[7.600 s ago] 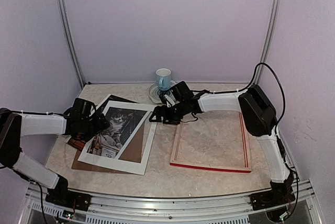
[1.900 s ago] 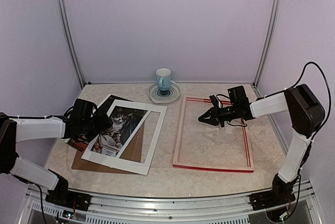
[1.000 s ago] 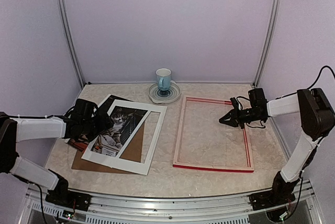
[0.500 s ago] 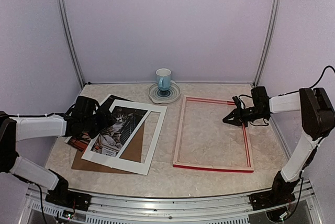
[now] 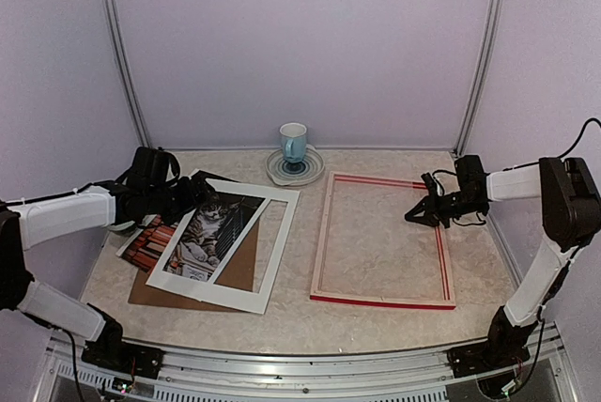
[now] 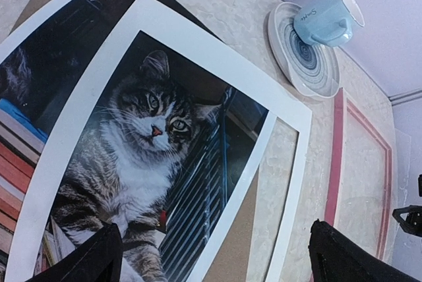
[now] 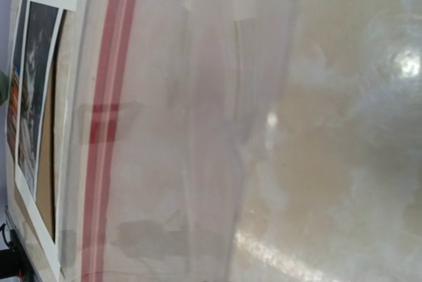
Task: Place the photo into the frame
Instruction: Place the glass panel at the frame body.
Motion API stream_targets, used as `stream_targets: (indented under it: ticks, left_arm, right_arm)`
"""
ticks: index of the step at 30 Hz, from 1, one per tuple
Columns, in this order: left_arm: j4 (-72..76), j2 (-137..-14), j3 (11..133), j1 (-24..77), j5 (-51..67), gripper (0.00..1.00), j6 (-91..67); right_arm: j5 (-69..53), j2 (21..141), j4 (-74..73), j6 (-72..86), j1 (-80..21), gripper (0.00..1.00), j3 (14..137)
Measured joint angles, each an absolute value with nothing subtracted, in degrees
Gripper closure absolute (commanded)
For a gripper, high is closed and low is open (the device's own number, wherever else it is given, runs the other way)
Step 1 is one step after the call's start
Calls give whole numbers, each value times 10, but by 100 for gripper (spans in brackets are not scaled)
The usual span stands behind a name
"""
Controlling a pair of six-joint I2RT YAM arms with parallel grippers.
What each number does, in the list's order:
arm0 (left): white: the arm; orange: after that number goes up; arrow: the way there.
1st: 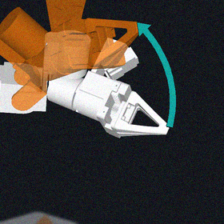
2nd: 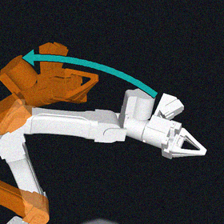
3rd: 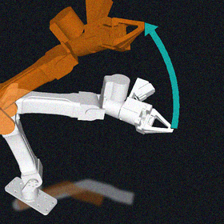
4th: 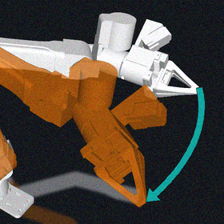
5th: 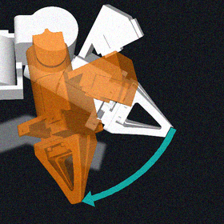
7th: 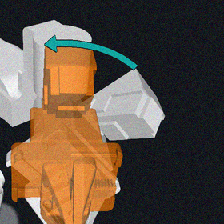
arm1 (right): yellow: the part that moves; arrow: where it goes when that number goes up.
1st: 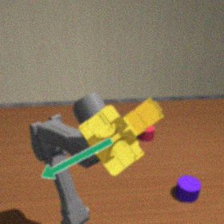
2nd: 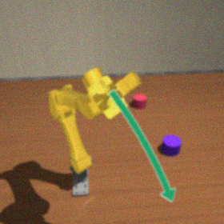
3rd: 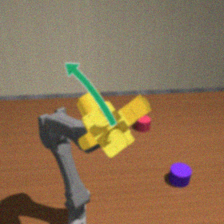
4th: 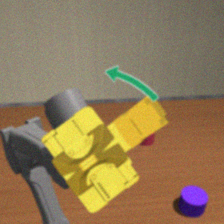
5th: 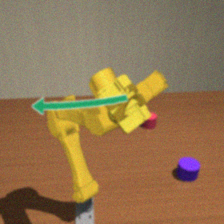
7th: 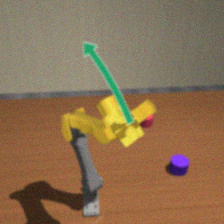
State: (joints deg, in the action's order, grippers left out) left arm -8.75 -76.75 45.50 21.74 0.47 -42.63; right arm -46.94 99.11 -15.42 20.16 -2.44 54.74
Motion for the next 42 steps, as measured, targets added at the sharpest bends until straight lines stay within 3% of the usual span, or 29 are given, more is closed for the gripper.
stream_targets:
  ticks: [42]
  left_arm:
    - [-95, -763, 465, 213, 45, 2, -385]
  right_arm:
    - [-439, 991, -217, 140, 36, 100, 557]
